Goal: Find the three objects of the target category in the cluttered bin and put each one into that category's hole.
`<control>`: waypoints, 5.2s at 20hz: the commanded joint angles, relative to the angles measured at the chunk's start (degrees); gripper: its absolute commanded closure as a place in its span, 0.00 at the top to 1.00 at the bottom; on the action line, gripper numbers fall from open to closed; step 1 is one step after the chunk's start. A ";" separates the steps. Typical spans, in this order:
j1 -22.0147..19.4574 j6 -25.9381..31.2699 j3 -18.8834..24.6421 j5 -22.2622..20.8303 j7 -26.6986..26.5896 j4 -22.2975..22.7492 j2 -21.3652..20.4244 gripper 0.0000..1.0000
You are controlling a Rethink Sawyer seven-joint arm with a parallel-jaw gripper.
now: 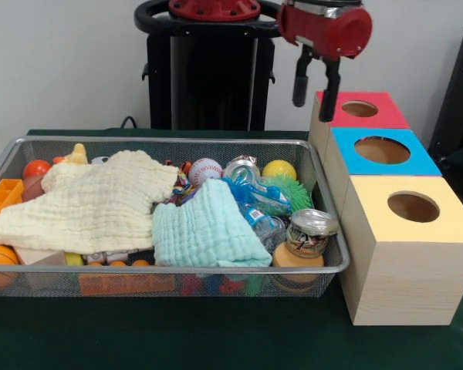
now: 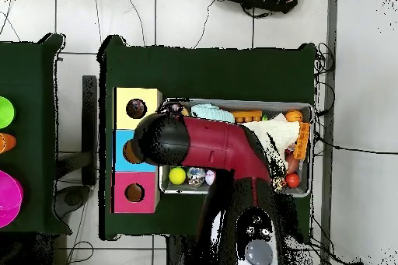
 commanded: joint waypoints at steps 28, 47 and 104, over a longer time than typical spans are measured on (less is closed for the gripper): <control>-32.37 -17.64 36.70 -14.18 -20.36 42.19 -18.15 1.00; -16.43 -40.93 10.28 -46.67 -0.13 23.45 5.19 1.00; -45.01 -16.28 42.39 -40.32 -13.60 18.35 9.33 1.00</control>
